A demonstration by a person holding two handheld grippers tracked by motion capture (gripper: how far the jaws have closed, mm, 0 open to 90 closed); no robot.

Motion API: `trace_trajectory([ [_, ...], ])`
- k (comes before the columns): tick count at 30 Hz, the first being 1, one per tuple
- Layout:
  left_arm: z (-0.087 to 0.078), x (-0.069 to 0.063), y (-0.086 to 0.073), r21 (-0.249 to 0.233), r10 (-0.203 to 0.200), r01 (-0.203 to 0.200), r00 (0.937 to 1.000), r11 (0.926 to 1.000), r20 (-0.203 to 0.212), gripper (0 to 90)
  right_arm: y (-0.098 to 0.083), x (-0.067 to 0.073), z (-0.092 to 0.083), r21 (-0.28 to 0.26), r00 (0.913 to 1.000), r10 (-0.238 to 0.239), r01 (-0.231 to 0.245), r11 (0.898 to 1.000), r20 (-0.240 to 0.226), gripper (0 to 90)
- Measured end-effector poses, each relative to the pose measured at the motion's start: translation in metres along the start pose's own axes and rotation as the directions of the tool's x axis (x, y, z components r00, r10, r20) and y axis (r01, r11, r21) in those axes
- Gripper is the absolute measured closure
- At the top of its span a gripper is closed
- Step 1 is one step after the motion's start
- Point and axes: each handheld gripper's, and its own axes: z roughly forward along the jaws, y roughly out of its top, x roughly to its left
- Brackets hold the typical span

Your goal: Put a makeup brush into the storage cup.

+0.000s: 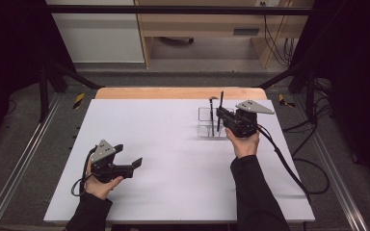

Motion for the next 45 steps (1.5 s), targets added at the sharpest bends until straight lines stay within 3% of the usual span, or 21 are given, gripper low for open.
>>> trace_trajectory([
  [22, 0.001, 0.003, -0.001, 0.009, -0.009, 0.009, 1.0000, 0.9999, -0.001, 8.5, 0.018, -0.017, 0.021, -0.014, 0.9982, 0.020, -0.019, 1.000, 0.057, 84.2],
  [45, 0.000, 0.004, -0.001, 0.005, -0.011, 0.011, 0.9999, 0.9999, -0.001, 8.5, 0.018, -0.030, 0.043, -0.010, 0.9934, 0.025, -0.024, 1.000, 0.112, 84.3],
])
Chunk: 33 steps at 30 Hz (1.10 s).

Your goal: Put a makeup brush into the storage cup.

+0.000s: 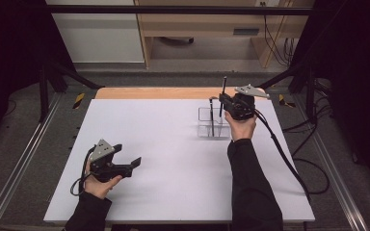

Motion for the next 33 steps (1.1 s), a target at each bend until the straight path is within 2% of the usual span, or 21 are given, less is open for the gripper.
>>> trace_trajectory([
  [12, 0.000, 0.000, 0.000, 0.002, 0.002, -0.002, 1.0000, 1.0000, 0.000, 8.5, -0.008, 0.001, 0.014, 0.019, 0.9999, 0.001, -0.001, 1.000, 0.017, 84.3],
  [33, 0.001, 0.000, 0.000, 0.003, -0.001, 0.001, 1.0000, 1.0000, 0.000, 8.5, -0.024, 0.002, 0.023, 0.059, 0.9995, 0.008, -0.010, 0.998, 0.029, 84.3],
])
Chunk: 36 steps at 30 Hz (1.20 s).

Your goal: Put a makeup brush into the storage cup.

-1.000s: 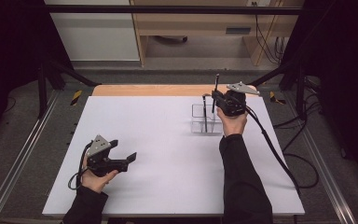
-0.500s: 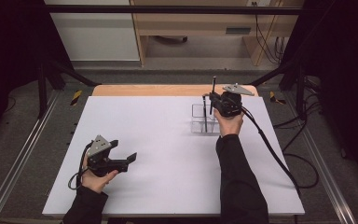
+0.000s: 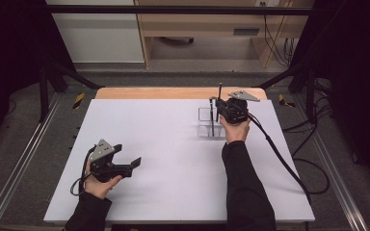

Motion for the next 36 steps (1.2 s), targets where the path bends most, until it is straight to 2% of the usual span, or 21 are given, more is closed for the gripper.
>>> trace_trajectory([
  [6, 0.000, 0.000, 0.000, 0.000, -0.001, 0.001, 1.0000, 1.0000, 0.000, 8.5, -0.004, 0.002, 0.002, 0.017, 0.9999, -0.015, 0.015, 1.000, -0.005, 84.3],
  [16, 0.000, 0.000, 0.000, 0.003, -0.001, 0.001, 1.0000, 1.0000, -0.001, 8.5, -0.015, -0.001, 0.003, 0.037, 0.9999, 0.011, -0.011, 0.999, 0.000, 84.3],
  [24, 0.000, 0.000, 0.000, 0.000, 0.000, 0.000, 1.0000, 1.0000, 0.000, 8.4, -0.019, 0.001, 0.006, 0.055, 1.0000, 0.002, -0.003, 0.998, 0.006, 84.3],
  [36, 0.000, 0.000, 0.000, 0.003, 0.000, 0.000, 1.0000, 1.0000, -0.001, 8.5, -0.023, 0.001, 0.007, 0.112, 0.9995, -0.019, 0.017, 0.994, 0.024, 83.9],
])
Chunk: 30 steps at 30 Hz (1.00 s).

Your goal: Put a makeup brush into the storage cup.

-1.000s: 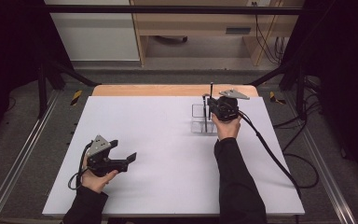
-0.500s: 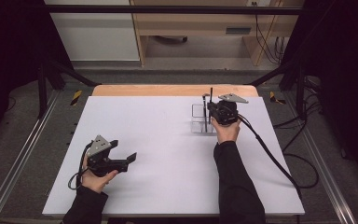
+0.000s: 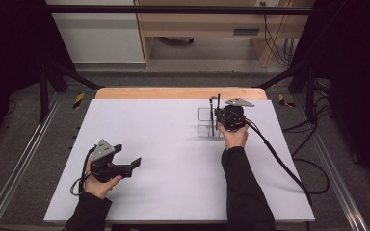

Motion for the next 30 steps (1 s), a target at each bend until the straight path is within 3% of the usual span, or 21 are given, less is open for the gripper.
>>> trace_trajectory([
  [9, 0.001, 0.000, 0.000, 0.005, 0.001, -0.001, 1.0000, 1.0000, -0.002, 8.5, -0.007, -0.008, -0.006, 0.027, 1.0000, -0.004, 0.004, 1.000, -0.008, 83.4],
  [18, 0.001, 0.000, 0.000, 0.006, 0.002, -0.002, 1.0000, 1.0000, -0.001, 8.5, -0.009, -0.009, -0.023, -0.010, 0.9993, -0.005, 0.004, 1.000, -0.038, 77.8],
  [30, 0.001, -0.001, 0.000, 0.005, 0.003, -0.003, 1.0000, 1.0000, -0.001, 8.5, -0.018, 0.001, -0.064, -0.096, 0.9953, -0.004, -0.006, 0.995, -0.097, 35.2],
])
